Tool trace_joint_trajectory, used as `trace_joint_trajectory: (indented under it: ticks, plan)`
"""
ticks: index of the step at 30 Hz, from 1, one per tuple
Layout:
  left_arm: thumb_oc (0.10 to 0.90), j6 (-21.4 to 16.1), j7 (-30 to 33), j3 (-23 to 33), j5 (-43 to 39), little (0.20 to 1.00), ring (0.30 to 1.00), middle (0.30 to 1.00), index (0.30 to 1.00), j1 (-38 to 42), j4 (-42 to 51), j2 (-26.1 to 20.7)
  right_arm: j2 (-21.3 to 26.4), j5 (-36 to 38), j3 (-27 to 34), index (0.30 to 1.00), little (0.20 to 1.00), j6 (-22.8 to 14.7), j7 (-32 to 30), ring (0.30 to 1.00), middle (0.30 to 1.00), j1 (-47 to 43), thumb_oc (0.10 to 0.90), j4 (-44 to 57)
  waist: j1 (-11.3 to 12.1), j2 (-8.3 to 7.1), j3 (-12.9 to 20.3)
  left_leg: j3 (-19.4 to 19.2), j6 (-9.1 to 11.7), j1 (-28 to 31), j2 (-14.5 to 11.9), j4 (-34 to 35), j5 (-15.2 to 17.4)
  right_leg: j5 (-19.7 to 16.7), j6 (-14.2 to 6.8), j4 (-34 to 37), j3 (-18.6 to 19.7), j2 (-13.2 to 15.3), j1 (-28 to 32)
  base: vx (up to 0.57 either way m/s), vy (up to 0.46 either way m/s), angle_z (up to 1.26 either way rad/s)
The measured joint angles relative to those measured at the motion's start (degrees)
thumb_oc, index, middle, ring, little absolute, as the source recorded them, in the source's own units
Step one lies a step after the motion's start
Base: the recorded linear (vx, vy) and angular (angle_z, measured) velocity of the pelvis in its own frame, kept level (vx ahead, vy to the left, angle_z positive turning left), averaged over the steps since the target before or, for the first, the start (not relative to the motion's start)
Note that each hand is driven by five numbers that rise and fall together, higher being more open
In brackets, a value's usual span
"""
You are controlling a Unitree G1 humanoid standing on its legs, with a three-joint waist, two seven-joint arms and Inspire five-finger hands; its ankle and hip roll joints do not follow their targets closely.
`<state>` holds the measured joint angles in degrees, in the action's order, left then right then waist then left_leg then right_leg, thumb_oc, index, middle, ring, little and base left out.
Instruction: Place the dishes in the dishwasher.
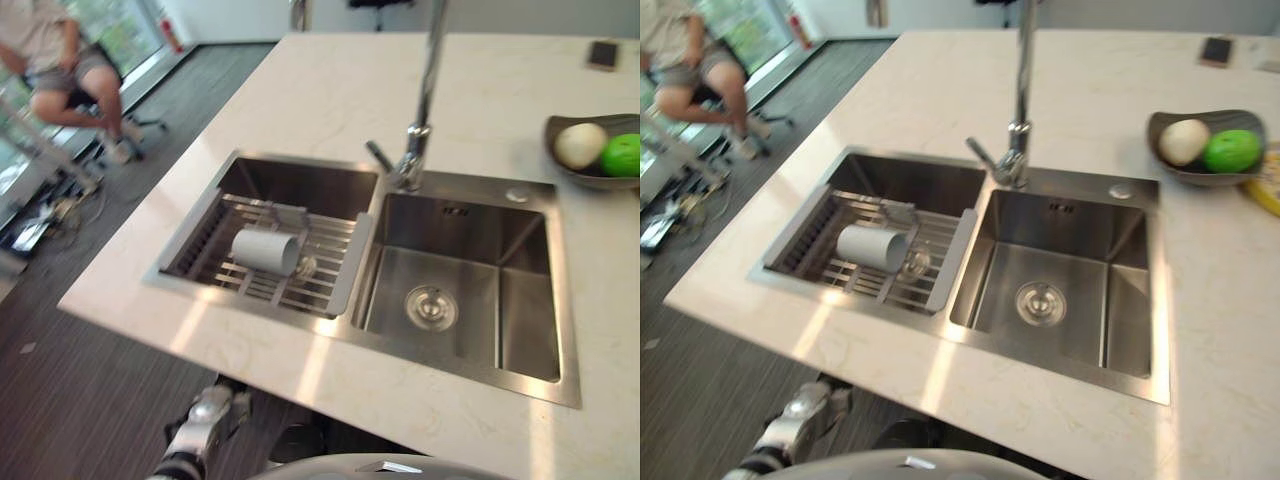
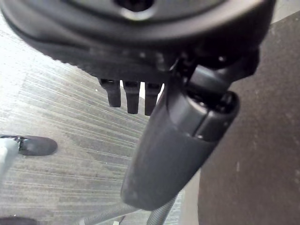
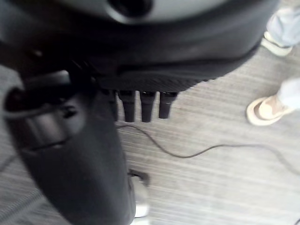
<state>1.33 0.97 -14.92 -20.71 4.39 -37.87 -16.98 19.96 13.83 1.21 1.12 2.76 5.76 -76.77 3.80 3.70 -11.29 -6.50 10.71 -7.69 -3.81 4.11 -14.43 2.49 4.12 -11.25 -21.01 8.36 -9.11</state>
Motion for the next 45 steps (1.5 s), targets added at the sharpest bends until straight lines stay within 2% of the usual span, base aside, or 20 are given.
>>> trace_joint_trajectory:
  ticks: [1, 2, 3, 5, 7, 9, 10, 11, 12, 13, 15, 16, 18, 20, 23, 27, 30, 32, 34, 45]
  plan:
    - [0.8, 0.0, 0.0, 0.0, 0.0, 0.9, 0.9, 0.9, 0.9, 0.0, 0.0, 0.0, 0.0, 0.0, 0.0, 0.9, 0.9, 0.0, 0.0, 0.9, 0.9, 0.0, 0.8, 0.0, 0.0, 0.0, 0.0, 0.0, 0.0, 0.0, 0.0, 0.0, 0.0, 0.0, 0.0, 0.0, 0.0, 0.0, 0.0, -0.09, 0.061, 1.14]
    - [0.8, 0.3, 0.1, -0.1, 0.0, 0.9, 0.9, 0.9, 0.9, 1.2, 0.1, -0.1, -0.1, 0.0, 0.4, 0.9, 0.9, 0.7, 0.2, 0.9, 0.9, -0.2, 0.8, 0.0, -2.4, -0.72, 0.0, -18.3, -0.6, 1.7, -7.2, -3.7, 4.2, -1.7, 0.4, 4.2, -2.2, -0.7, 1.9, -0.02, 0.024, 0.58]
    - [0.8, 0.3, 0.1, -0.1, 0.0, 0.9, 0.9, 0.9, 0.9, 1.2, 0.1, -0.1, -0.1, 0.0, 0.4, 0.9, 0.9, 0.7, 0.2, 0.9, 0.9, -0.2, 0.8, 0.0, -2.4, -0.72, 0.0, -18.3, -0.6, 1.7, -7.2, -3.7, 4.2, -1.7, 0.4, 4.2, -2.2, -0.7, 1.9, -0.03, 0.095, 0.82]
    - [0.8, -0.1, -0.2, -0.1, 0.0, 0.9, 0.9, 0.9, 0.9, 1.5, 0.4, 0.0, 1.0, 0.0, 0.4, 0.9, 0.9, 0.8, -0.4, 0.9, 0.9, -0.9, 0.8, -0.4, -3.9, -2.22, -0.8, -15.8, 0.0, 7.6, -11.2, -6.4, 7.4, -3.5, -0.7, 7.1, -0.3, -1.0, 3.9, -0.02, 0.125, 0.21]
    - [0.8, -0.1, -0.3, -0.1, 0.0, 0.9, 0.9, 0.9, 0.9, 1.5, 0.5, 0.3, 3.3, 0.3, 1.2, 0.9, 0.9, -0.2, -0.6, 0.9, 0.9, -1.2, 0.8, -0.4, -5.3, -2.21, -0.6, -3.5, 2.5, 13.2, -10.0, -7.2, 10.2, -6.0, -4.5, 12.3, 3.7, -2.6, 4.8, 0.01, 0.236, -0.13]
    - [0.8, -0.1, -0.4, -0.2, 0.1, 0.9, 0.9, 0.9, 0.9, 1.8, 0.5, 0.4, 3.5, 1.3, 2.4, 0.9, 0.9, -0.1, -0.7, 0.9, 0.9, -1.1, 0.8, -1.1, -6.1, -2.35, -0.1, -0.6, 1.8, 17.4, -7.1, -2.4, 12.1, -6.1, -5.1, 16.9, 3.5, -3.6, 5.3, 0.04, 0.292, 0.07]
    - [0.8, -0.1, -0.6, -0.4, 0.1, 0.9, 0.9, 0.9, 0.9, 2.5, 0.5, 0.7, 3.1, 2.2, 3.1, 0.9, 0.9, 0.1, -0.7, 0.9, 0.9, -1.6, 0.8, -1.8, -6.4, -2.3, 0.0, -1.1, 0.0, 17.7, -5.2, 0.3, 12.8, -4.5, -7.3, 17.2, 2.6, -3.4, 4.0, 0.02, 0.275, 0.28]
    - [0.8, 0.0, -1.0, -0.6, 0.3, 0.9, 0.9, 0.9, 0.9, 2.8, 1.0, 1.4, 3.4, 2.2, 3.9, 0.9, 0.9, 0.6, -0.8, 0.9, 0.9, -2.6, 0.8, -2.9, -6.0, 1.29, 0.8, -1.4, -7.8, 16.5, -6.3, 1.5, 16.2, -2.4, -7.3, 12.7, -0.9, -4.7, 0.7, 0.02, 0.334, 0.33]
    - [0.8, 0.0, -1.0, -1.3, 0.8, 0.9, 0.9, 0.9, 0.9, 2.6, 3.3, 1.9, 4.4, 2.2, 4.6, 0.9, 0.9, 1.3, -0.3, 0.9, 0.9, -2.1, 0.8, -3.3, -5.8, 6.1, 1.1, -1.9, -11.5, 15.6, -11.2, 1.6, 18.8, -3.0, -4.9, 2.3, -2.8, -6.9, -2.9, 0.01, 0.258, 0.05]
    - [0.8, -0.7, -1.5, -1.8, 1.2, 0.9, 0.9, 0.9, 0.9, 2.1, 3.8, -1.3, 0.8, 2.1, 4.3, 0.9, 0.9, 1.9, -0.5, 0.9, 0.9, -1.6, 0.8, -3.9, -4.1, -0.24, 0.8, -2.5, -3.7, 16.8, -7.0, 1.4, 17.8, -2.3, -4.2, -3.1, -0.2, -2.0, -4.1, 0.0, 0.254, -0.18]
    - [0.8, 0.4, -1.4, -1.7, 1.3, 0.9, 0.9, 0.9, 0.9, 1.0, 1.3, -2.4, 1.0, 2.2, 4.4, 0.9, 0.9, 1.5, 1.1, 0.9, 0.9, -2.6, 0.8, -3.8, -4.4, -1.36, 1.2, -2.2, -6.8, 16.6, -4.3, 0.6, 18.9, -2.9, -6.6, 1.1, 1.7, -1.4, -3.9, -0.01, 0.209, -0.59]
    - [0.8, 0.5, -1.4, -1.7, 1.7, 0.9, 0.9, 0.9, 0.9, 0.6, 1.2, -2.8, 1.3, 2.2, 4.3, 0.9, 0.9, 0.7, 0.7, 0.9, 0.9, -3.7, 0.8, -3.7, -3.9, -0.58, 1.4, -2.7, -7.8, 14.9, -4.7, 0.1, 18.7, -3.3, -8.3, 3.7, 1.4, -1.4, -3.5, -0.04, 0.233, -0.64]
    - [0.8, 0.5, -1.5, -1.9, 2.7, 0.9, 0.9, 0.9, 0.9, 0.3, 2.2, -2.8, 1.8, 2.1, 4.3, 0.9, 0.9, 1.5, 0.9, 0.9, 0.9, -5.1, 0.8, -3.8, -3.9, 0.2, 1.5, -3.9, -8.1, 12.7, -4.1, -0.9, 18.2, -0.4, -8.0, -8.0, 1.1, 1.4, -6.4, -0.07, 0.178, -0.25]
    - [0.8, 0.3, -2.7, -2.0, 3.2, 0.9, 0.9, 0.9, 0.9, -0.7, 4.2, -4.4, 1.1, 2.0, 3.7, 0.9, 0.9, 2.4, 1.2, 0.9, 0.9, -3.5, 0.8, -4.0, -3.9, -3.4, 2.8, -4.0, -8.8, 13.0, 0.4, -0.5, 17.1, 0.8, -9.6, -5.6, 3.2, 5.3, -2.7, -0.1, 0.18, 0.06]
    - [0.8, 0.4, -3.6, -1.9, 3.4, 0.9, 0.9, 0.9, 0.9, -1.0, 8.9, -6.1, 3.0, 2.0, 3.0, 0.9, 0.9, 2.0, 1.8, 0.9, 0.9, -5.2, 0.8, -3.4, -4.0, -3.53, 1.8, -5.5, -9.9, 12.0, 1.9, -1.1, 16.7, -6.6, -10.6, 3.0, 4.2, 5.3, -0.2, -0.03, 0.075, -0.2]
    - [0.8, 0.0, -3.9, -0.9, 3.3, 0.9, 0.9, 0.9, 0.9, -1.0, 11.9, -7.4, 2.9, 2.1, 2.6, 0.9, 0.9, 2.0, 2.3, 0.9, 0.9, -5.7, 0.8, -2.7, -3.6, -5.72, 0.6, -5.2, -11.5, 12.9, 3.5, -0.6, 16.8, -9.1, -12.2, 6.1, 5.9, 6.7, 2.2, -0.01, -0.024, -0.02]
    - [0.8, 0.0, -3.5, 2.5, 3.2, 0.9, 0.9, 0.9, 0.9, -3.0, 14.2, -6.3, -0.1, 2.0, 0.0, 0.9, 0.9, 2.4, 2.1, 0.9, 0.9, -4.9, 0.8, -2.2, -3.3, -6.15, 0.8, -4.4, -11.1, 13.6, 2.1, 0.3, 16.0, -7.9, -13.5, 5.6, 13.5, 4.7, 2.9, 0.03, -0.136, 0.2]
    - [0.8, 0.5, -2.4, 3.0, 3.2, 0.9, 0.9, 0.9, 0.9, -3.3, 14.0, -6.3, -1.4, 2.0, 0.0, 0.9, 0.9, 2.0, 2.6, 0.9, 0.9, -4.6, 0.8, -2.3, -2.9, -6.4, 1.0, -4.3, -10.5, 14.5, 1.8, 0.9, 15.6, -8.4, -12.9, 9.7, 11.3, 4.5, 5.8, 0.04, -0.143, 0.08]
    - [0.8, 0.4, -2.2, 4.3, 3.2, 0.9, 0.9, 0.9, 0.9, -3.9, 14.0, -5.0, -1.3, 2.0, 0.3, 0.9, 0.9, 1.9, 2.7, 0.9, 0.9, -4.5, 0.8, -2.5, -2.8, -4.77, 1.7, -3.9, -9.3, 14.8, 0.3, 0.9, 15.5, -10.8, -12.3, 15.8, 10.0, 2.6, 9.5, 0.06, -0.112, 0.07]
    - [0.8, 0.3, 0.5, 11.0, 3.2, 0.9, 0.9, 0.9, 0.9, -6.0, 19.0, -0.3, 0.2, 2.2, 2.3, 0.9, 0.9, 1.2, 2.0, 0.9, 0.9, -2.5, 0.8, -2.6, -2.4, -3.25, 3.5, -1.5, -5.8, 16.6, -4.3, 0.9, 14.4, -9.7, -10.4, 17.3, 7.1, -2.0, 13.5, 0.04, -0.088, 0.1]
